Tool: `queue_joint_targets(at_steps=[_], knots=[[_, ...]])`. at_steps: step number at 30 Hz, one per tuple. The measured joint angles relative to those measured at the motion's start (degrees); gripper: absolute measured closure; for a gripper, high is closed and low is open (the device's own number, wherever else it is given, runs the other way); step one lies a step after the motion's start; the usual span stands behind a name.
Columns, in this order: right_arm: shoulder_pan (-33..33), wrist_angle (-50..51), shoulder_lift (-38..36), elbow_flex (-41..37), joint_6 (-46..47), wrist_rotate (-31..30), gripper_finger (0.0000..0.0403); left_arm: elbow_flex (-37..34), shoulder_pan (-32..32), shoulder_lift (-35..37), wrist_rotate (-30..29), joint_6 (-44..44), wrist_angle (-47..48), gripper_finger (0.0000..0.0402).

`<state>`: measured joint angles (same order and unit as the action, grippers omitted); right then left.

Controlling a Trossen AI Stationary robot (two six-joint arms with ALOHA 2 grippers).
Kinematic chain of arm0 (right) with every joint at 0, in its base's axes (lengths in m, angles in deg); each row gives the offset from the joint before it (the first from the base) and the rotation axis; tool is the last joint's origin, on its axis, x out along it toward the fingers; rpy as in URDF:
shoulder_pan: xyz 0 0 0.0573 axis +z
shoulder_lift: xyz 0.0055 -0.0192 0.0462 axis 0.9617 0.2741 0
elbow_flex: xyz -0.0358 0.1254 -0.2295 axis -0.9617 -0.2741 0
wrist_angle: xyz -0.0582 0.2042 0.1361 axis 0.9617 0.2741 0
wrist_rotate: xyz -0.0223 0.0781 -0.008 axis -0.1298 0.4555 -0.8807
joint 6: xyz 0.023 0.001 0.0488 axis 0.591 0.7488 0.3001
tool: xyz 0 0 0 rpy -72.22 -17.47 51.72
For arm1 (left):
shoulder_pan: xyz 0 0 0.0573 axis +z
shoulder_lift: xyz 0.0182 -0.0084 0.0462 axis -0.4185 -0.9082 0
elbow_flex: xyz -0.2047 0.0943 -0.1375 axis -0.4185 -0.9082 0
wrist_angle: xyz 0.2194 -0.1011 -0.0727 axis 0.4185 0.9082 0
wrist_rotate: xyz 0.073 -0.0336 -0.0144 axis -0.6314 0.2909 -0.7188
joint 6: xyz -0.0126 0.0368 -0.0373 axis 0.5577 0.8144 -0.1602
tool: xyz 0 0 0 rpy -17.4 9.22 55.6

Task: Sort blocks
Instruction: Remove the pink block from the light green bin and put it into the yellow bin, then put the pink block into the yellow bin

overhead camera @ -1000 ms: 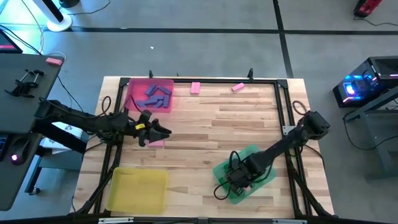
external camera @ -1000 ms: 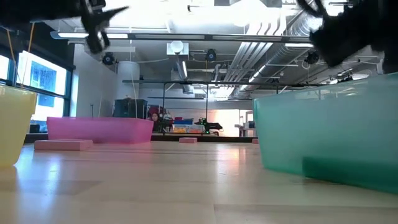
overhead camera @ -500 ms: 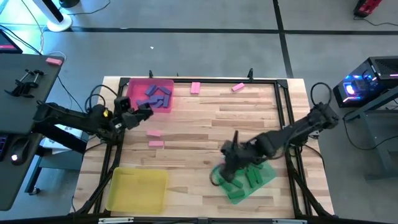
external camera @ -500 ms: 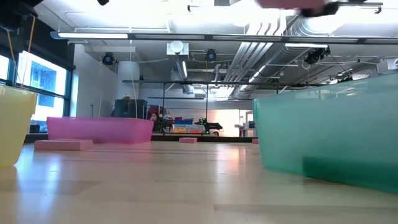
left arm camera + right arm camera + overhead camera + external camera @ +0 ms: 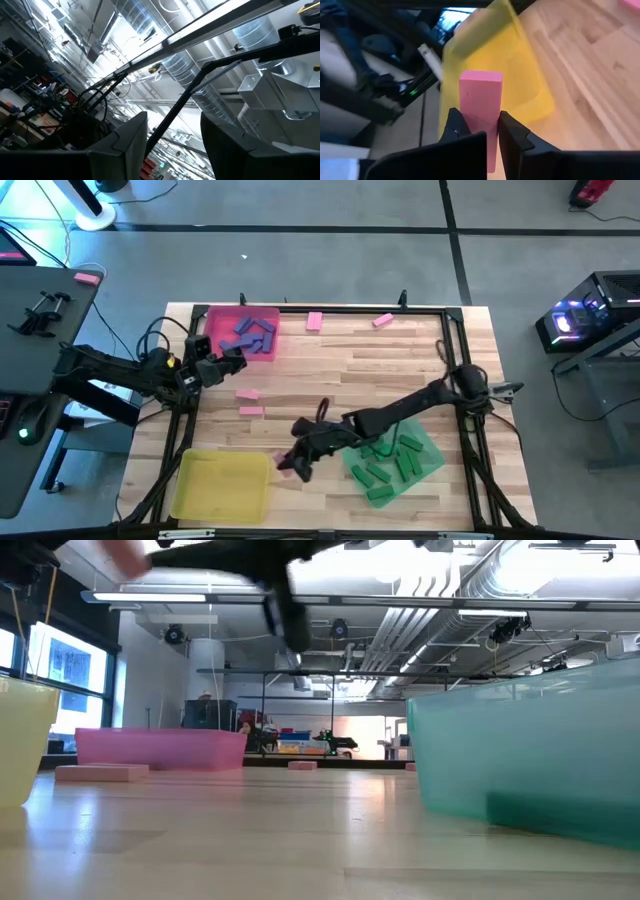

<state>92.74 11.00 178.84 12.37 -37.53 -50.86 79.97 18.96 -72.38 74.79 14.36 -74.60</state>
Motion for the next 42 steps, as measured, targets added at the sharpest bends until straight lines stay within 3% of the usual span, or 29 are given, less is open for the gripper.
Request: queue_joint_targets(at_steps=[5, 14, 17, 23, 27, 30, 36, 40, 42], knots=[[-0.3, 0.1, 8.3, 10.1, -3.3, -2.3, 0.0402, 0.0, 0.0, -0.2, -0.3, 0.0, 0.6, 0.0232], [-1.1, 3.9, 23.2, 31.3, -6.5, -1.3, 0.0387, 0.0, 0.0, -0.2, -0.3, -1.4, 1.1, 0.0232], [-0.9, 11.6, 24.7, 36.1, -6.3, -1.8, 0.035, 0.0, 0.0, -0.2, -0.3, -1.6, 1.2, 0.0232], [-0.9, 22.5, 25.0, 41.0, -8.1, -3.8, 0.0239, 0.0, 0.0, -0.2, -0.5, -1.6, 1.2, 0.0232], [-1.9, 23.8, 24.9, 44.8, -12.4, 2.0, 0.0189, 0.0, 0.0, -0.2, -2.1, 0.3, 1.2, 0.0232], [-2.8, 36.3, 24.5, 49.5, -20.0, 10.2, 0.0179, 0.0, 0.0, -0.2, -3.6, 0.3, 1.2, 0.0232], [-3.0, 56.5, 14.0, 40.4, -40.0, 11.0, 0.018, 0.3, 0.0, -2.0, -9.2, 5.1, 4.3, 0.0232], [-4.0, 56.8, 5.2, 28.2, -43.7, 10.7, 0.0181, 3.3, 0.0, -4.5, -12.3, 6.0, 14.4, 0.0232], [-4.7, 53.4, -0.7, 19.3, -43.2, 10.5, 0.0181, 6.4, 0.0, -6.3, -12.3, 6.1, 24.0, 0.0232]])
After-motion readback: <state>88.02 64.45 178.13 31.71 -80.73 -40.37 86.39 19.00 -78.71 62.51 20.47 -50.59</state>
